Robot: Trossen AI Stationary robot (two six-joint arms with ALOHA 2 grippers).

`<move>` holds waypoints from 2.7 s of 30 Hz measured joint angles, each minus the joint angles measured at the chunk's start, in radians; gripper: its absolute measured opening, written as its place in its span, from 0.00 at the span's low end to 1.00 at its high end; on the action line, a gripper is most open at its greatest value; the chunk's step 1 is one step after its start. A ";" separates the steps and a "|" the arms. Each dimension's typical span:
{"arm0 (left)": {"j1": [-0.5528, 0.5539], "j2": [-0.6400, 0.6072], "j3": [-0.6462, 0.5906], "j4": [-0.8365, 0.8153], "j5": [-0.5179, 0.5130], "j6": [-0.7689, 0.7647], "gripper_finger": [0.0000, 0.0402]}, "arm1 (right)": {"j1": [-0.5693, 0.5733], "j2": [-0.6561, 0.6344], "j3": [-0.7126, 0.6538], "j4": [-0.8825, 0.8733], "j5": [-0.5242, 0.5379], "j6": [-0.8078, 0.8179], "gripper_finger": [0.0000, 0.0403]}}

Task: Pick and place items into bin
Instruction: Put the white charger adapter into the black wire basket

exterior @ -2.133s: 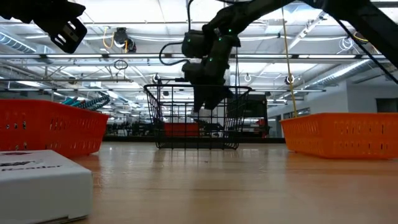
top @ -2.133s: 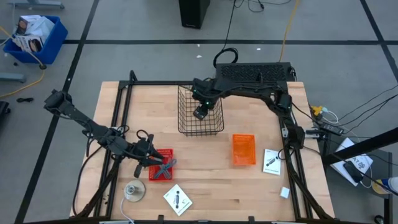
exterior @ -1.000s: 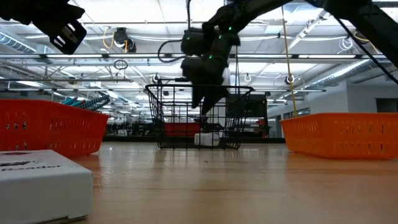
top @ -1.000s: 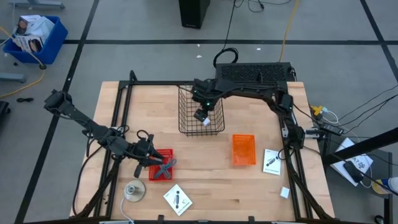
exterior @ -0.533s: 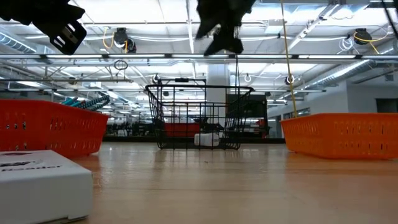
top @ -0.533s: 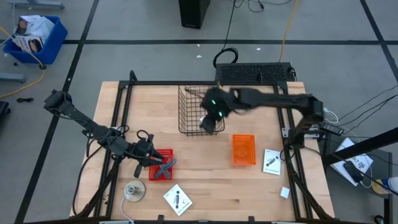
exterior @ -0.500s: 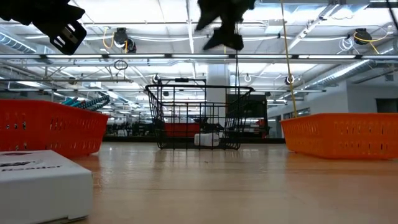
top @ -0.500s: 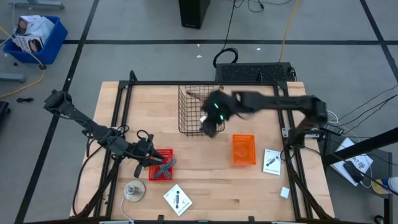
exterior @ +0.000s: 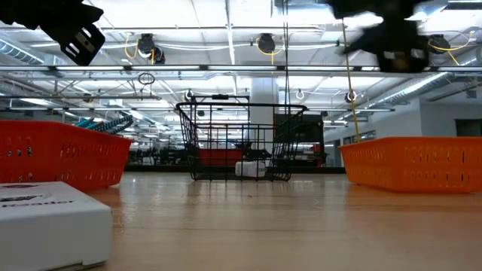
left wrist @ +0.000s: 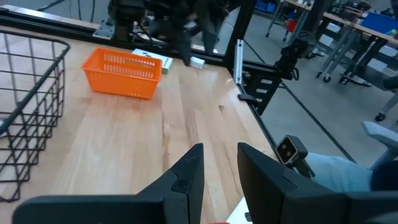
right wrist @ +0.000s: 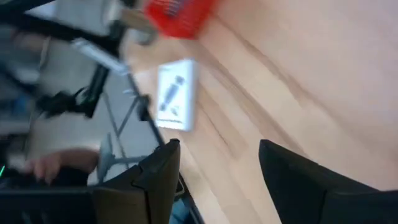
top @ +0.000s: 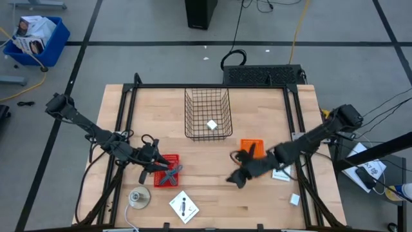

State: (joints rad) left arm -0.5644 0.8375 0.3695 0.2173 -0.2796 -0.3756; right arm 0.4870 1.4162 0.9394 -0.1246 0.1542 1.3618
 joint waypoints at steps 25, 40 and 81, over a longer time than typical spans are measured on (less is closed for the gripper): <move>0.001 0.000 0.000 0.010 -0.006 0.033 0.25 | 0.379 0.005 0.000 -0.563 -0.421 1.085 0.52; 0.001 0.000 0.000 0.022 -0.009 0.075 0.25 | 0.509 0.054 0.000 -0.722 -0.418 1.104 0.52; -0.011 0.000 0.000 0.018 -0.008 0.011 0.25 | 0.626 0.124 0.003 -0.746 -0.423 0.959 0.52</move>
State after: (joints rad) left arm -0.5757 0.8376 0.3695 0.2356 -0.2874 -0.3645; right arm 1.1132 1.5398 0.9421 -0.8707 -0.2686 2.3212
